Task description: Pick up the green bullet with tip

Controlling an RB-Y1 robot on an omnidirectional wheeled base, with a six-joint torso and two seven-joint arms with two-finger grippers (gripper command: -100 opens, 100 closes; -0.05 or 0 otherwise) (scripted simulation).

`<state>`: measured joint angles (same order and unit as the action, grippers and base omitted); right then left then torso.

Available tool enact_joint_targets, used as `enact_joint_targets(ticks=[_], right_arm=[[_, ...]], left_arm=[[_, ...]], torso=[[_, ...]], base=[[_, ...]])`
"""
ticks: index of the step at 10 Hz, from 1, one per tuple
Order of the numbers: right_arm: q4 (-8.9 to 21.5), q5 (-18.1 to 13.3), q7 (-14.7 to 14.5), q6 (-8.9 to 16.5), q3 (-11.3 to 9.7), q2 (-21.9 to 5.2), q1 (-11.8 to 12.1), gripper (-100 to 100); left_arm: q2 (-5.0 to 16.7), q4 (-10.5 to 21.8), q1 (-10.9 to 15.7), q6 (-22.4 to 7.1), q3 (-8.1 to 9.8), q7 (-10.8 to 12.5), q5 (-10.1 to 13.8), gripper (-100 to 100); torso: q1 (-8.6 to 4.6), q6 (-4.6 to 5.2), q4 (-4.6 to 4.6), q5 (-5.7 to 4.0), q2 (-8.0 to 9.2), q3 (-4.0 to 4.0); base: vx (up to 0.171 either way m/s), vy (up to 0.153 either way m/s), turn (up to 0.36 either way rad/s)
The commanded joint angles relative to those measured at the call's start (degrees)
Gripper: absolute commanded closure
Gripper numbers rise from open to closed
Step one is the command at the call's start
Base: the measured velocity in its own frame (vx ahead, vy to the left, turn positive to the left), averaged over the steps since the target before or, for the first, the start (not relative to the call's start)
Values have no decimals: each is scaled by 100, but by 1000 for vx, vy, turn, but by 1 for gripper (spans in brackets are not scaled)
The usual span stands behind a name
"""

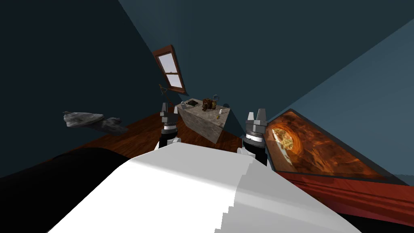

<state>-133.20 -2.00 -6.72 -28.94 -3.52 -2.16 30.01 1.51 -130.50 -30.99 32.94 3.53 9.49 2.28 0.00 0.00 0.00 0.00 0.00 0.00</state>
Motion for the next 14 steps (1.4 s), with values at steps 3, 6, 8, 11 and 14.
enact_joint_targets(ticks=[3, 6, 8, 11, 14], right_arm=[[-97, -583, 74, -45, 170, -495, 199, -100], [-153, -1058, 128, -88, 305, -789, 353, -100], [-180, -1374, 158, -115, 384, -949, 441, -100], [-227, -1873, 221, -182, 560, -1290, 636, -100], [-249, -2350, 253, -222, 655, -1469, 742, -100]], left_arm=[[0, 0, 1, 0, 0, 0, 0, 0], [0, 0, 0, 0, 0, 0, 0, 0], [0, 0, 1, 0, 0, 0, 0, 0], [0, 0, 0, 0, 0, 0, 0, 0], [0, 0, 1, 0, 0, 0, 0, 0]], torso=[[0, -2, 3, 0, 12, 7], [0, 1, 4, 0, 14, 8], [3, -1, 3, 1, 12, 7], [-2, 2, 2, -1, 8, 5], [0, -2, 2, 0, 7, 4]], base=[[-34, 7, 205], [-32, 9, 143], [-27, 12, 184], [-20, 5, 193], [-17, 8, 149]])
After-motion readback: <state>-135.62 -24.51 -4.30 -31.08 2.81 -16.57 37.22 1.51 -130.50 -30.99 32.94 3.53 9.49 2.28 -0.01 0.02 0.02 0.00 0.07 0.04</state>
